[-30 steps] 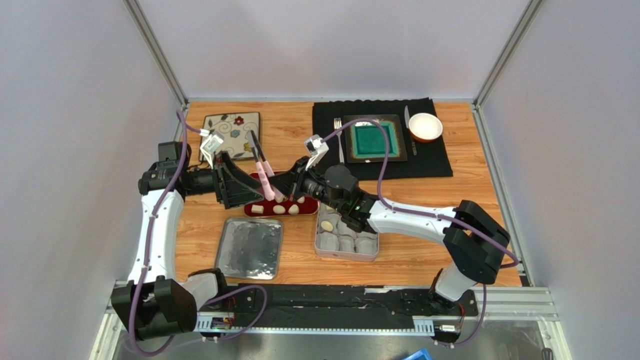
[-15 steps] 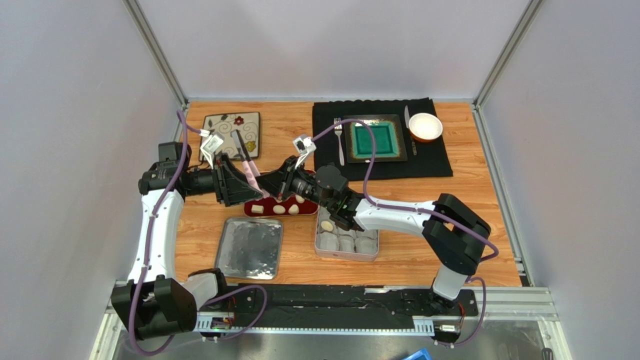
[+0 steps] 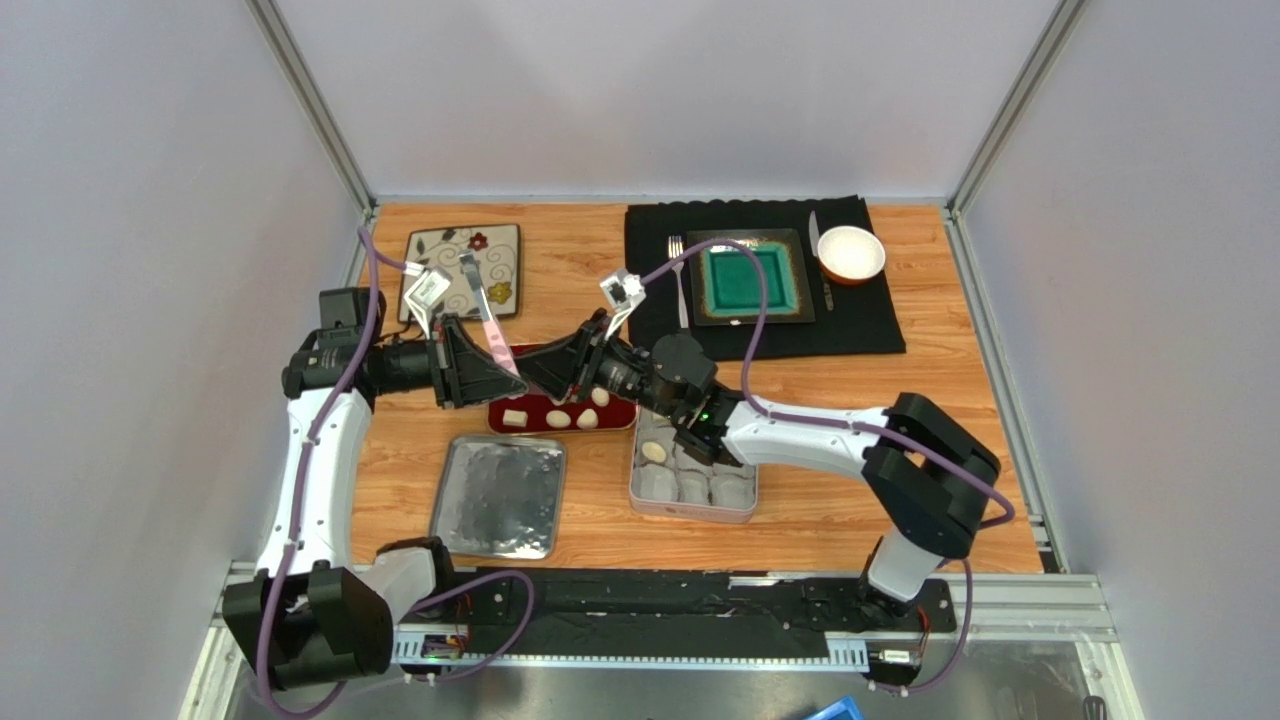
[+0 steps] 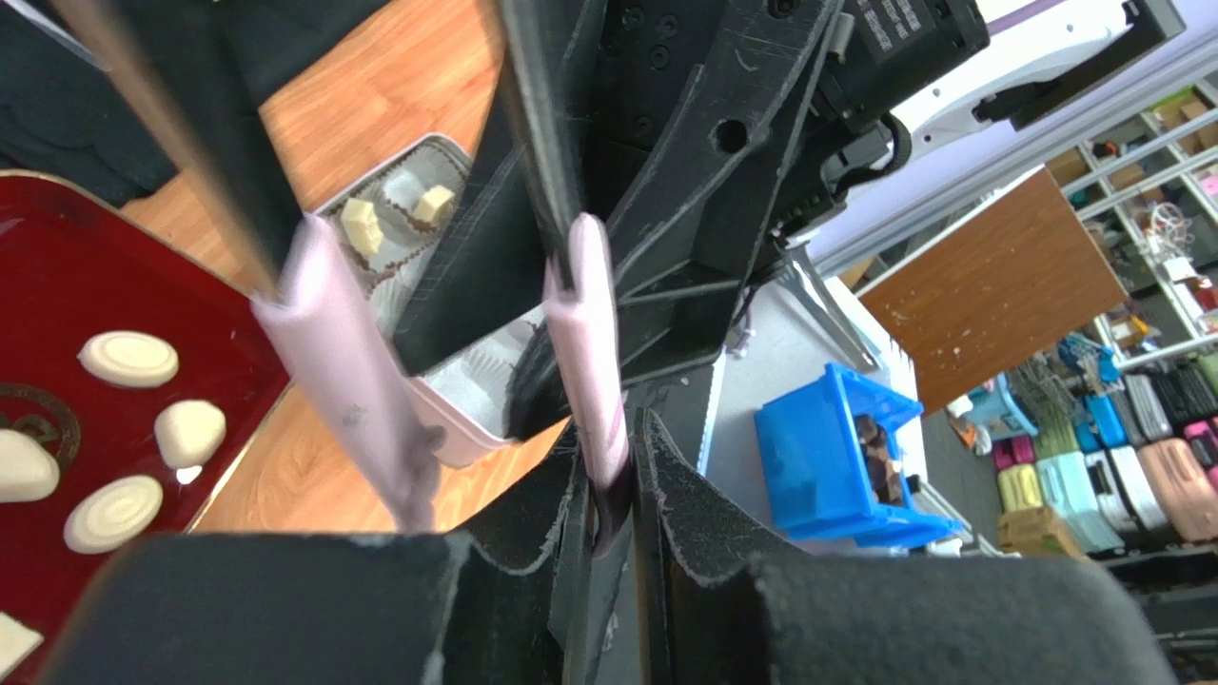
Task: Pack the chocolate
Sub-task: Pick up the clamp from the center of the board.
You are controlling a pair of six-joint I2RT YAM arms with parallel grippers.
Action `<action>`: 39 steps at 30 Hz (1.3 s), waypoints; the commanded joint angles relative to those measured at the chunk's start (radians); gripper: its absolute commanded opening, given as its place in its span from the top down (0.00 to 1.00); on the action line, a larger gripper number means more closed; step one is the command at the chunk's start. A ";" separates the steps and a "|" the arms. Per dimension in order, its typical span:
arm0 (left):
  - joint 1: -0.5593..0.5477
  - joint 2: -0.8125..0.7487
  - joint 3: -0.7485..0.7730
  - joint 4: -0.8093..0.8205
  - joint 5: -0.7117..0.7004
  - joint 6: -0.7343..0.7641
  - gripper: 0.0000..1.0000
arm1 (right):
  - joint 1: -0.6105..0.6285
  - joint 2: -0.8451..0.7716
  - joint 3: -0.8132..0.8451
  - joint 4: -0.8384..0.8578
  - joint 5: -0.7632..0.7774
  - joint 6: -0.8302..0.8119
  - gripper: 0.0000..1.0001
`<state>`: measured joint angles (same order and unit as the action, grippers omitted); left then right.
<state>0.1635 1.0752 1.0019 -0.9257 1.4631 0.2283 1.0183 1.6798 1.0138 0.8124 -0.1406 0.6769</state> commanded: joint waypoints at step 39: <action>-0.527 0.650 0.897 2.052 0.263 -1.776 1.00 | -0.514 -0.586 0.418 -1.273 -0.939 -0.630 0.32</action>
<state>-0.3775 1.5867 1.5307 1.0473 1.5188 -1.5269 0.5022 1.1824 1.5082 -0.5083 -1.0122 0.0025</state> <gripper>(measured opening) 0.178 0.678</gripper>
